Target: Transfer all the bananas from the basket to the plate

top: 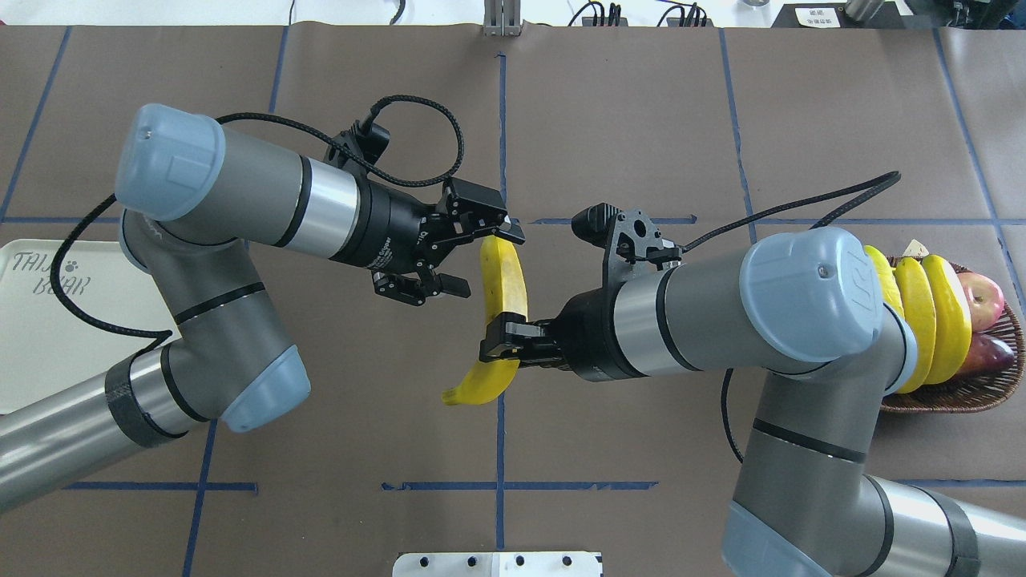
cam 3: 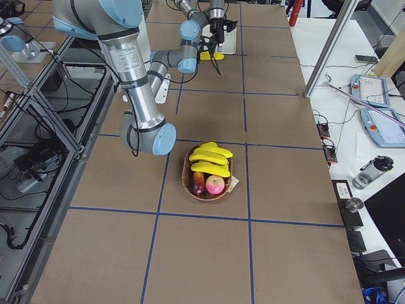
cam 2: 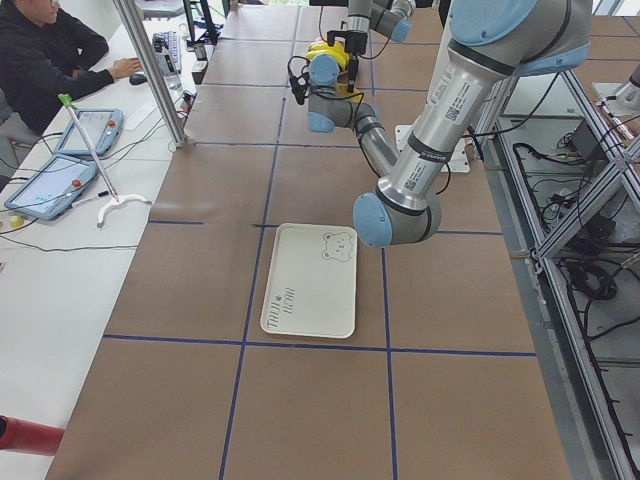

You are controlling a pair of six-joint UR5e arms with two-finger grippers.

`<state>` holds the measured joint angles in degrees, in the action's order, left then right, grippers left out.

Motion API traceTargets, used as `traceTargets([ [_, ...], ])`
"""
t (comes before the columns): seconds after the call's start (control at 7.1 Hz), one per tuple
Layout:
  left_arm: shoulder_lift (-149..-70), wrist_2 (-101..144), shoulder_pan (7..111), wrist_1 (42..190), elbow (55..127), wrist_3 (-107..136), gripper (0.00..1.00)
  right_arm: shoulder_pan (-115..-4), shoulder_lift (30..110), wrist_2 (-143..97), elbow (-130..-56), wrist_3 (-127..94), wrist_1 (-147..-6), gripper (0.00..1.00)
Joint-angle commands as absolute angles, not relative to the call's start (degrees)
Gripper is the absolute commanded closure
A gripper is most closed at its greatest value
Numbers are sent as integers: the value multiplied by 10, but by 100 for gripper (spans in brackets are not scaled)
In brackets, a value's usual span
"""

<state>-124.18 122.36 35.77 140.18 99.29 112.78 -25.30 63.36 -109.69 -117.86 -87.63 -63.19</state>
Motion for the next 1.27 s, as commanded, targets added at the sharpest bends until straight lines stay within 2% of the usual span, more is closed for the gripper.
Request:
traceTargets([
  [0.0, -1244, 1216, 345, 1402, 992, 1128, 3, -253, 633, -1097, -1179, -875, -632, 99],
  [0.14, -1244, 1216, 342, 1403, 993, 1128, 4, -253, 633, -1097, -1179, -876, -632, 99],
  [0.28, -1244, 1216, 341, 1403, 993, 1128, 31, -253, 633, -1097, -1179, -876, -632, 99],
  [0.42, -1240, 1217, 340, 1404, 996, 1125, 91, -252, 632, -1097, -1179, -877, -632, 99],
  [0.56, -1238, 1217, 340, 1404, 995, 1094, 100, -253, 632, -1097, -1179, -877, -632, 96],
  [0.7, -1236, 1217, 340, 1402, 993, 1079, 100, -253, 632, -1098, -1180, -877, -632, 70],
  [0.85, -1236, 1217, 341, 1401, 993, 1078, 100, -253, 631, -1098, -1180, -878, -632, 1],
  [1.13, -1235, 1217, 345, 1400, 997, 1076, 100, -257, 630, -1098, -1186, -877, -631, 0],
])
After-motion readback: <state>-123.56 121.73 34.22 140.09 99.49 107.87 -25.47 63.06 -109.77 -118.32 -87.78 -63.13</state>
